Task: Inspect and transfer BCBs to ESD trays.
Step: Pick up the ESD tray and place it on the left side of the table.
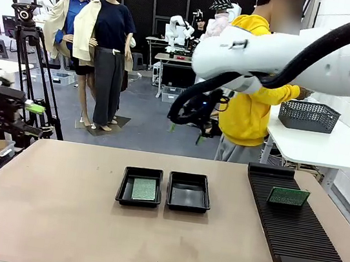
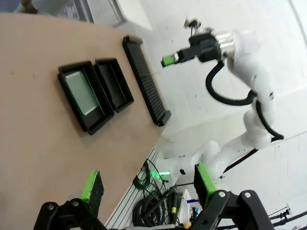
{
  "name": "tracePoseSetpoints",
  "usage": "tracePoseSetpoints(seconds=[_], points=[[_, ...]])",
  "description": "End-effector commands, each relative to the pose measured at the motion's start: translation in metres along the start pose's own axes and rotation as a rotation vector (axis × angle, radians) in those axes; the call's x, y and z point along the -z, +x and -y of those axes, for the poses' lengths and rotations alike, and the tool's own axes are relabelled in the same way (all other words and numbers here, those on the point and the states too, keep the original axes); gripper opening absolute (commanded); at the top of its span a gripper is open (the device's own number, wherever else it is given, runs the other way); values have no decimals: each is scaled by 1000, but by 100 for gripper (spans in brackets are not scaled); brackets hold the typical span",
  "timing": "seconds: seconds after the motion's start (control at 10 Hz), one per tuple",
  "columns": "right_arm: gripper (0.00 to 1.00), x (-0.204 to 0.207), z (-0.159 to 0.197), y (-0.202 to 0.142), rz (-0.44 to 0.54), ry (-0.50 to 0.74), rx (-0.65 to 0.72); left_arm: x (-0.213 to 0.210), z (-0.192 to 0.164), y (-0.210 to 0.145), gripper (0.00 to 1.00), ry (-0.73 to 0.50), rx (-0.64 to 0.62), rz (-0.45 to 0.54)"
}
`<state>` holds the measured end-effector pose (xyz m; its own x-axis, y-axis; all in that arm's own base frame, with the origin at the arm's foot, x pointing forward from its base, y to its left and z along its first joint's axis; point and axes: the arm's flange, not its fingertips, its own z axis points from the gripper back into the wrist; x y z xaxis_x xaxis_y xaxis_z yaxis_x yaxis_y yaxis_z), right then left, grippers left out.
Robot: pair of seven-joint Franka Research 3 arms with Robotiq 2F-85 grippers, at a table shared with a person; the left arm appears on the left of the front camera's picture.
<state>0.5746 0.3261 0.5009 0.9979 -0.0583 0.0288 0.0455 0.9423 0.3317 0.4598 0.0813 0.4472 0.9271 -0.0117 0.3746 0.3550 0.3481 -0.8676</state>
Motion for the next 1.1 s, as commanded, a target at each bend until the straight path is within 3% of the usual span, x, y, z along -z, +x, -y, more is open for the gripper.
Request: tracePoseSetpoints(seconds=[0.0, 0.4, 0.7, 1.0], points=[[100, -15, 41, -9, -22, 54, -2, 39, 24, -4, 100, 85, 0, -70], [100, -58, 138, 3, -7, 293, 74, 130, 51, 6, 100, 321, 2, -167], [100, -69, 224, 22, -41, 474, 127, 187, 59, 8, 100, 432, -1, -239], [100, -78, 302, 12, -26, 675, 166, 230, 62, 12, 100, 581, 0, -289]])
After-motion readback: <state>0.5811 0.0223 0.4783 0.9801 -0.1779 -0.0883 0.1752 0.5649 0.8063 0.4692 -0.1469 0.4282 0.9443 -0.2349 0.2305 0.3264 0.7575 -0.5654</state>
